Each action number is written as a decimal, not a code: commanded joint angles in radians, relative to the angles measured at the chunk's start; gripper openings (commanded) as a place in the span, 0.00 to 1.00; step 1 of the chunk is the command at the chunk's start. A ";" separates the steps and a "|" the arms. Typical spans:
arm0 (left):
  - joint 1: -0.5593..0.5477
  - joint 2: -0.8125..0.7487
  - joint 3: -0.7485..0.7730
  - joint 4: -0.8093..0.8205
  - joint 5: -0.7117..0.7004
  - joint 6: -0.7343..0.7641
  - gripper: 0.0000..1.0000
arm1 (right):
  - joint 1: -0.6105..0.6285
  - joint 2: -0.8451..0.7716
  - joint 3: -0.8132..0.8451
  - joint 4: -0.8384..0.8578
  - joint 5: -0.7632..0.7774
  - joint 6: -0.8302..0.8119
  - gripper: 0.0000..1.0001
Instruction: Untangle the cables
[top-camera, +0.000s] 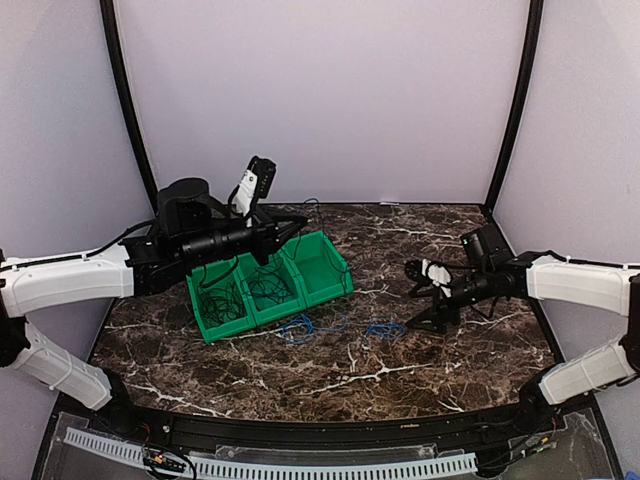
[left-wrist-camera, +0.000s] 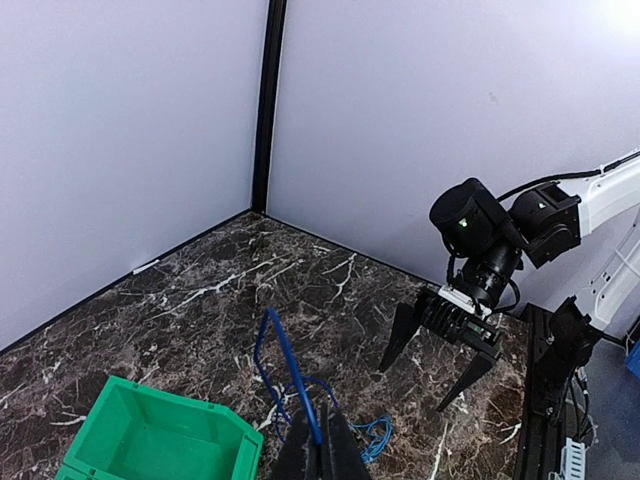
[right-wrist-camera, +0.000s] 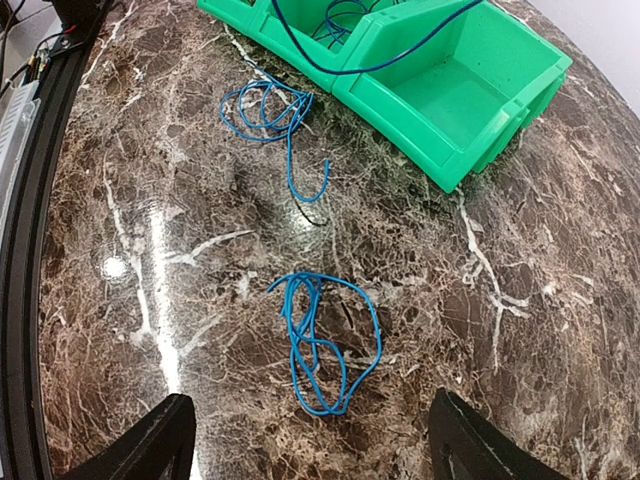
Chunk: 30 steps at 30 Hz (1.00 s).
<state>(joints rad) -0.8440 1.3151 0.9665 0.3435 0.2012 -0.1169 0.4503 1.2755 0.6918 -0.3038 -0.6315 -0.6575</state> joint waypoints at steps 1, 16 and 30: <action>0.006 -0.001 0.009 0.069 0.027 0.016 0.00 | 0.002 0.017 0.029 -0.003 -0.001 -0.011 0.82; 0.210 0.018 -0.054 0.164 0.116 -0.114 0.00 | 0.013 0.046 0.039 -0.012 0.011 -0.016 0.82; 0.209 0.138 0.129 0.228 0.337 -0.236 0.00 | 0.016 0.053 0.037 -0.010 0.021 -0.019 0.82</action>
<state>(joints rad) -0.6319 1.5009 1.0534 0.5320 0.4812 -0.3328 0.4580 1.3167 0.7067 -0.3164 -0.6174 -0.6666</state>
